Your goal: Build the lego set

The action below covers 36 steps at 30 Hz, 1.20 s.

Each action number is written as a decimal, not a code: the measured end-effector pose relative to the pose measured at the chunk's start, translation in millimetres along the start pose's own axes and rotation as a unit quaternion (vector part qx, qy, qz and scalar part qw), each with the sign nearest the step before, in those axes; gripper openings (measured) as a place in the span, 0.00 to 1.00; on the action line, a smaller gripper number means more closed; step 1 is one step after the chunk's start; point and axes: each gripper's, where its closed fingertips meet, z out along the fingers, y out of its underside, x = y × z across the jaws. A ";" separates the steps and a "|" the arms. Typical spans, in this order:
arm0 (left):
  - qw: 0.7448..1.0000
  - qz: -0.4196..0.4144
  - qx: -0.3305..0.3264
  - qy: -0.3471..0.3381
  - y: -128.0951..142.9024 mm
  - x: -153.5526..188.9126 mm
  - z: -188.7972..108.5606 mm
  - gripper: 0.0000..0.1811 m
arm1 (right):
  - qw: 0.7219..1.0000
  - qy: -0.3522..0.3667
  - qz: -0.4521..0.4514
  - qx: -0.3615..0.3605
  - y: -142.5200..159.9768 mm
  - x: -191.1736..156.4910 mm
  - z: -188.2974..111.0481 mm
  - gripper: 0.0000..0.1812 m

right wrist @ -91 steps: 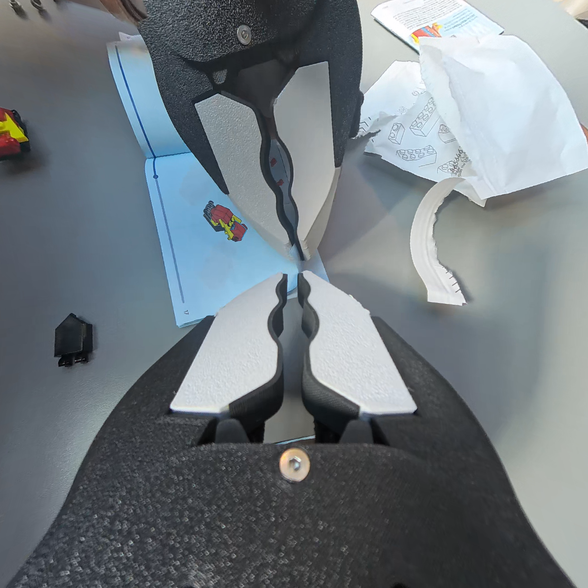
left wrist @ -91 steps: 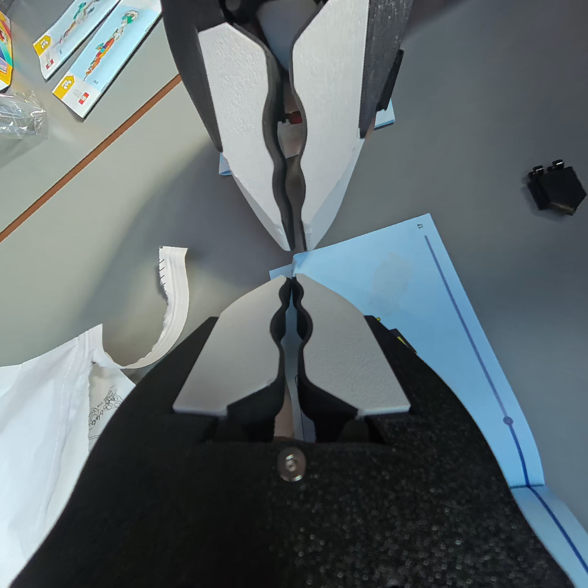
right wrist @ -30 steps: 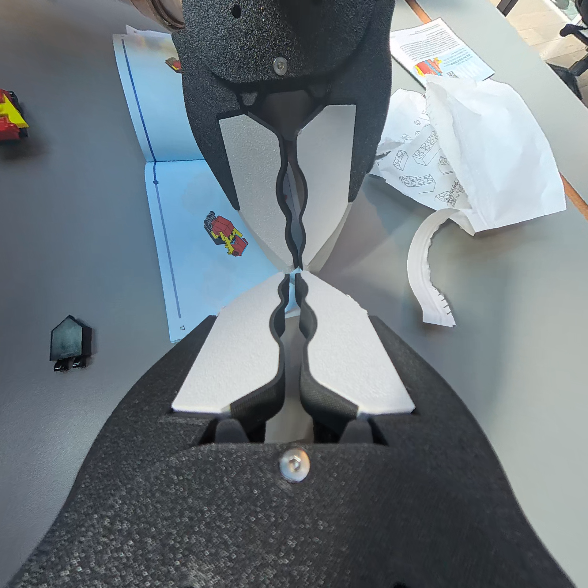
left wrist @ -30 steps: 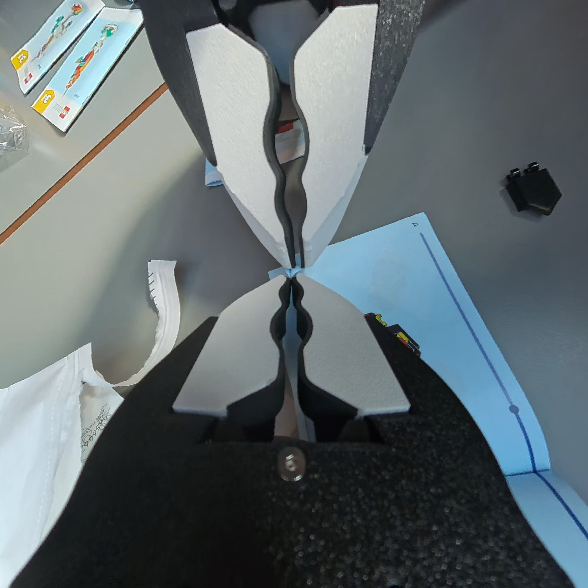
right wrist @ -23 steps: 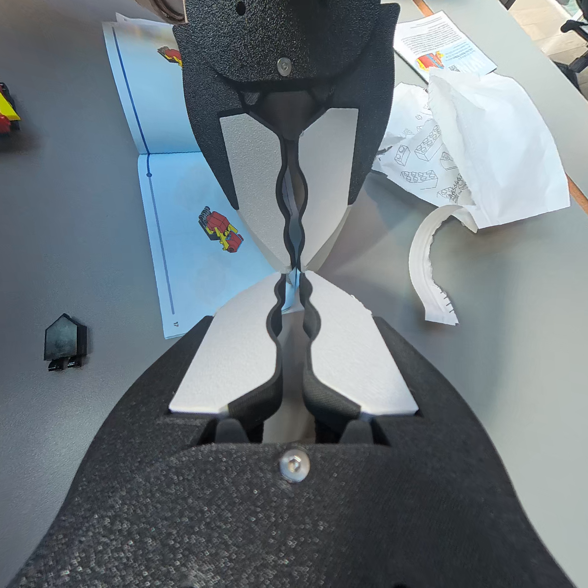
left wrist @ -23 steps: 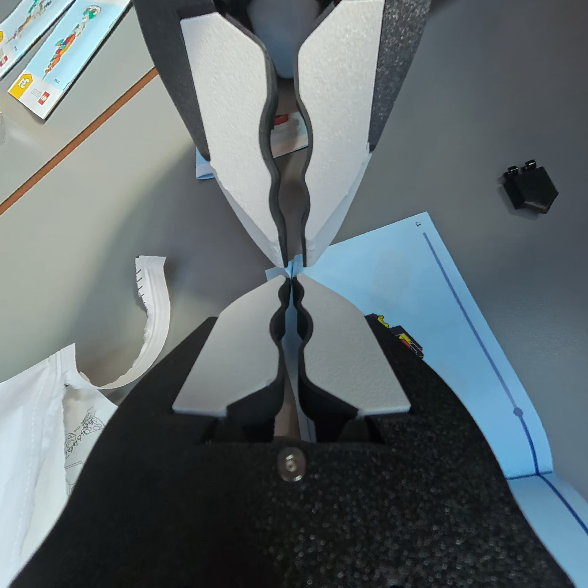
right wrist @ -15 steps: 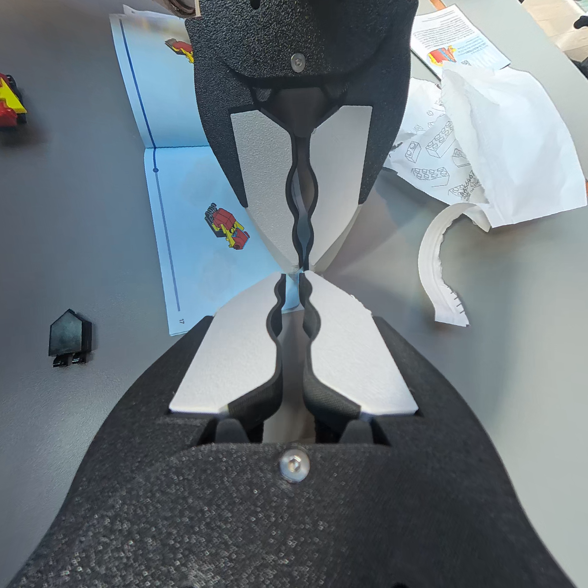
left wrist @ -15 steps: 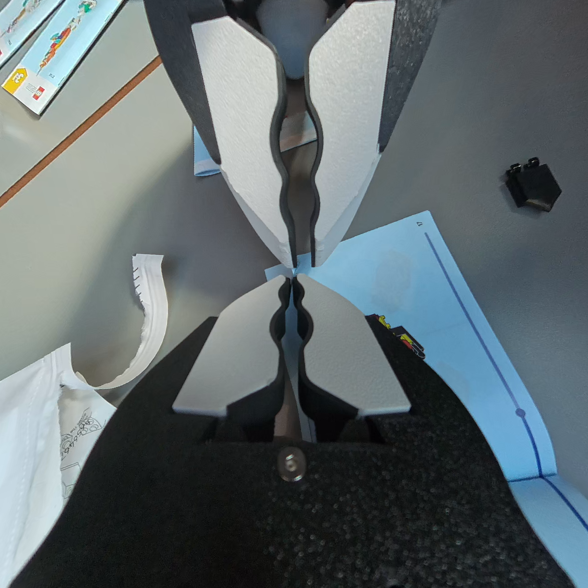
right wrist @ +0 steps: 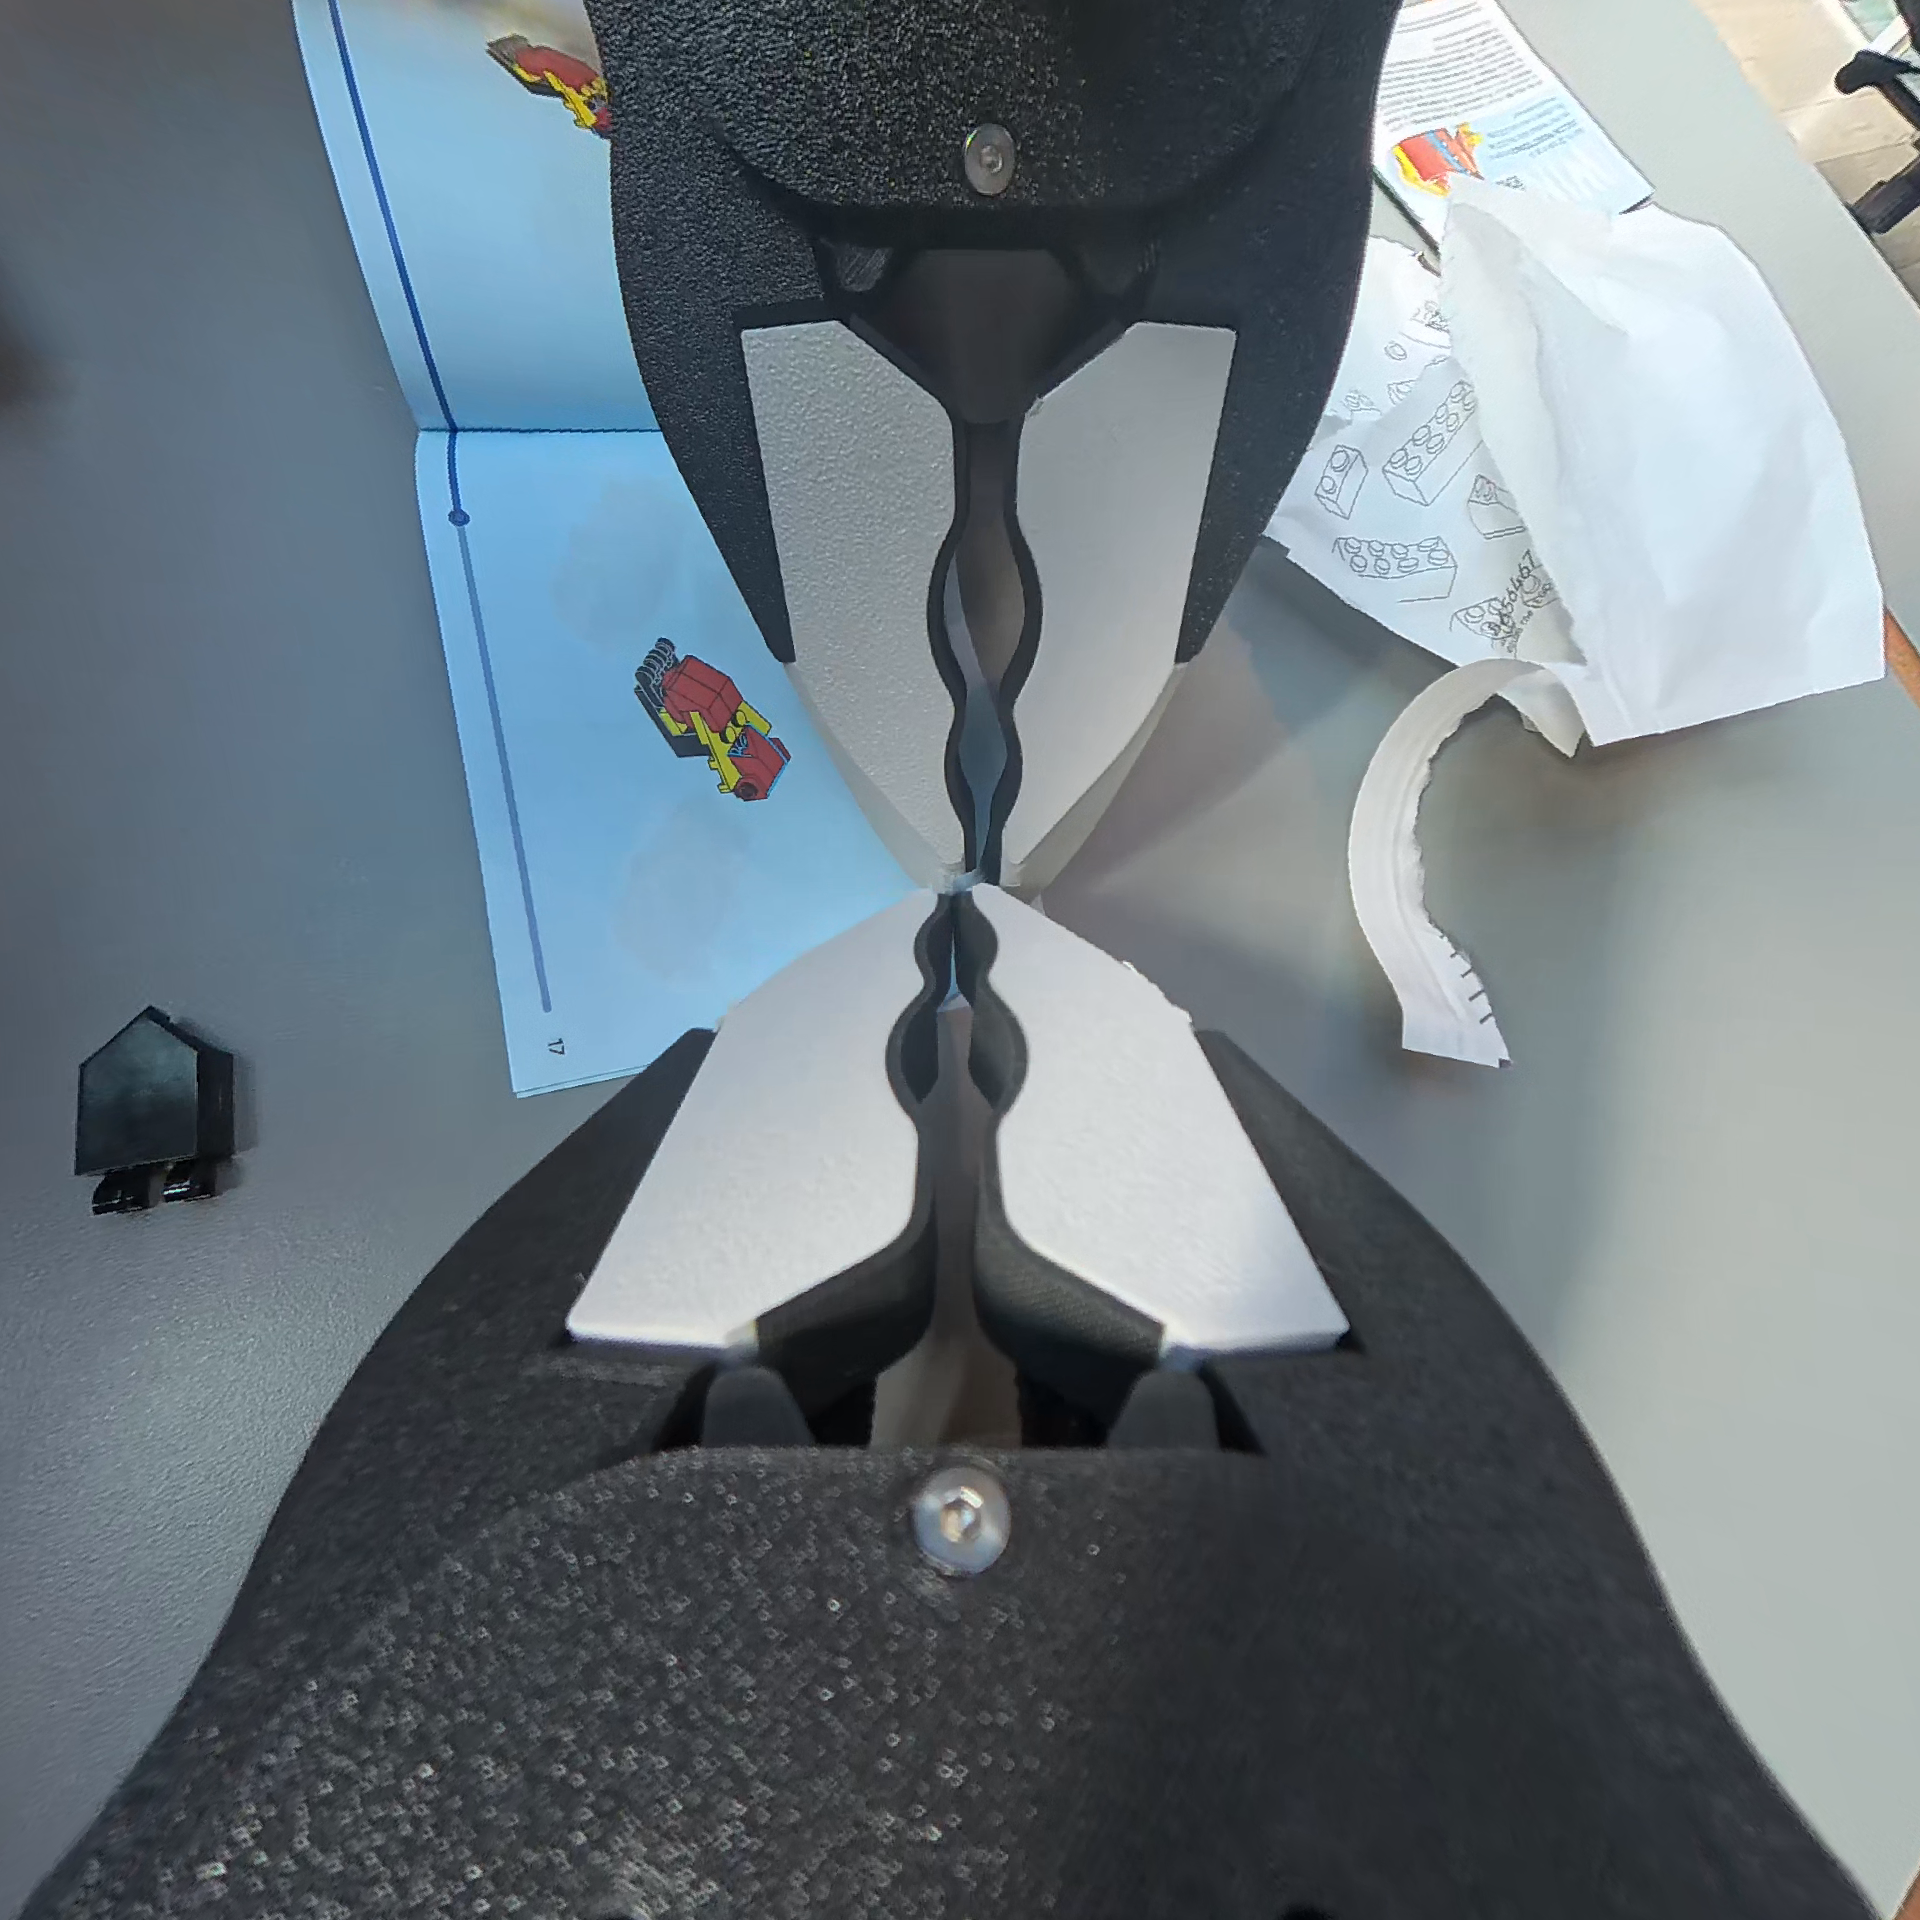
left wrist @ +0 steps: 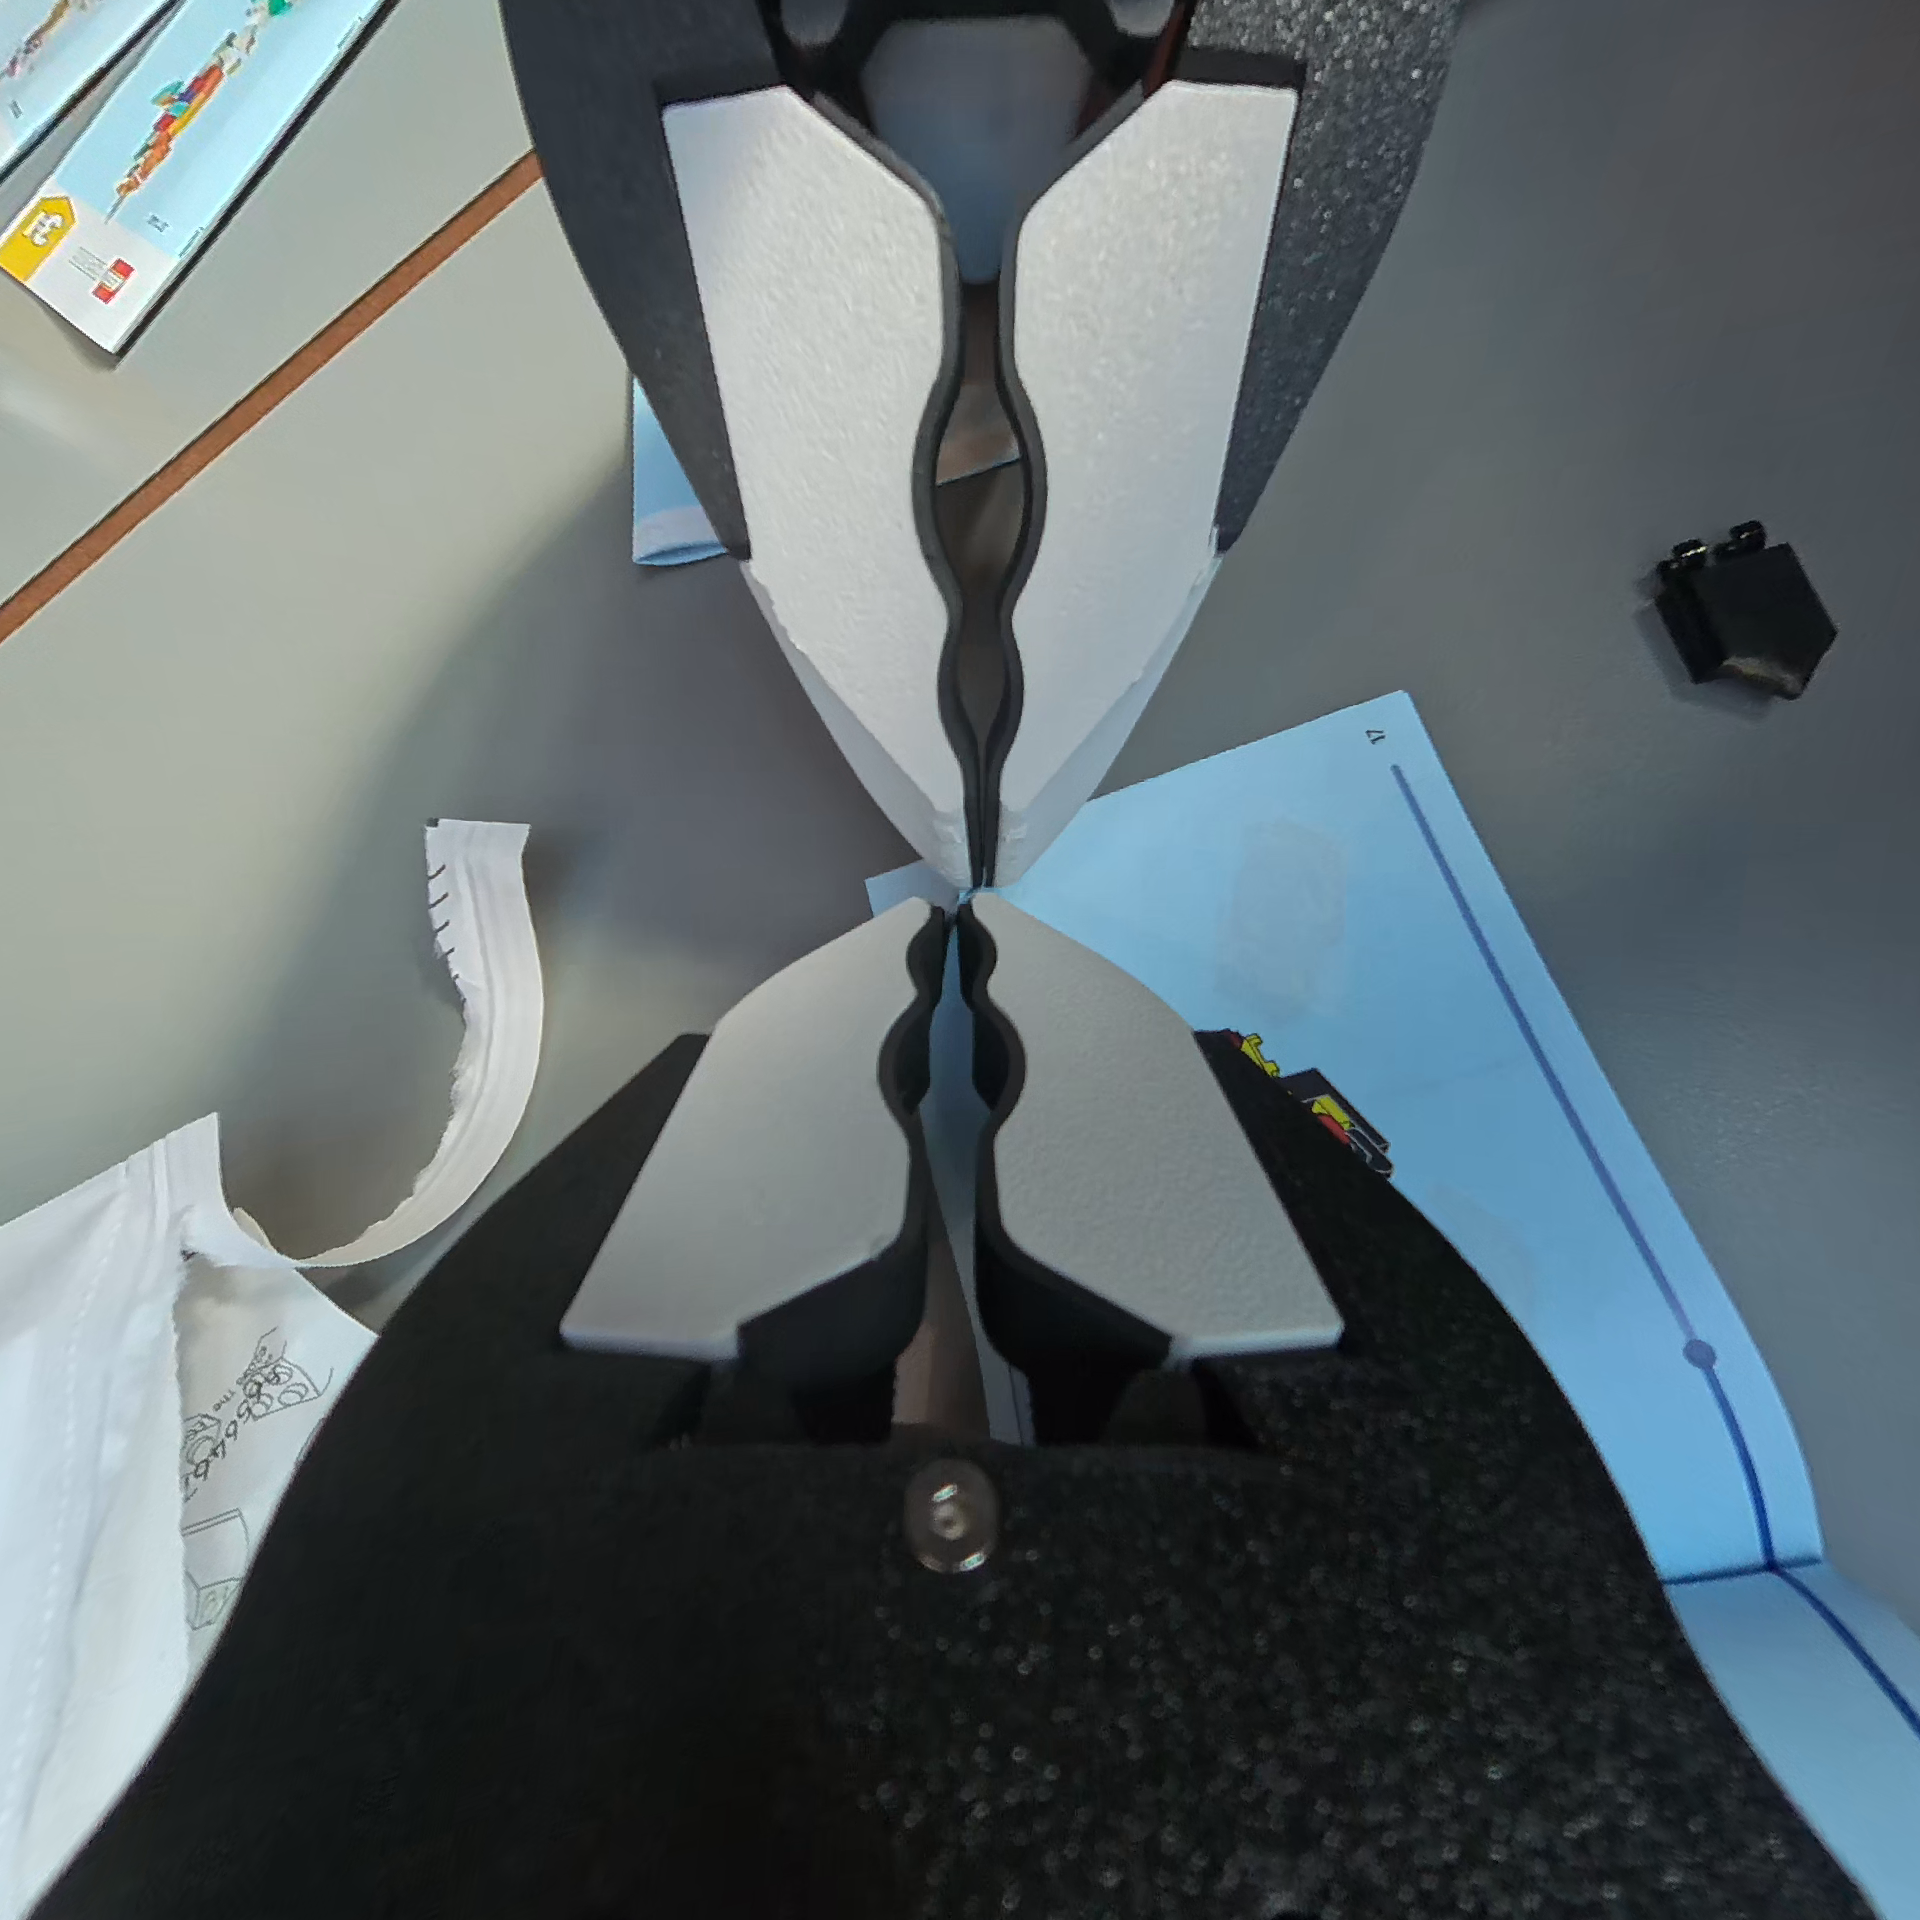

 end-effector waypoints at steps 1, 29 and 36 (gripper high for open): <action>1.000 0.000 0.000 -0.001 0.1 -0.5 -0.2 0.01 | 1.000 0.001 0.001 0.000 0.0 0.6 -0.3 0.00; 0.972 -0.051 -0.170 -0.157 80.7 61.4 -118.1 0.00 | 0.971 -0.178 0.160 -0.018 -129.7 11.4 -2.8 0.00; 0.960 0.006 -0.154 -0.234 64.6 70.4 -179.6 0.00 | 0.957 -0.220 0.190 0.008 -155.5 -10.5 46.4 0.00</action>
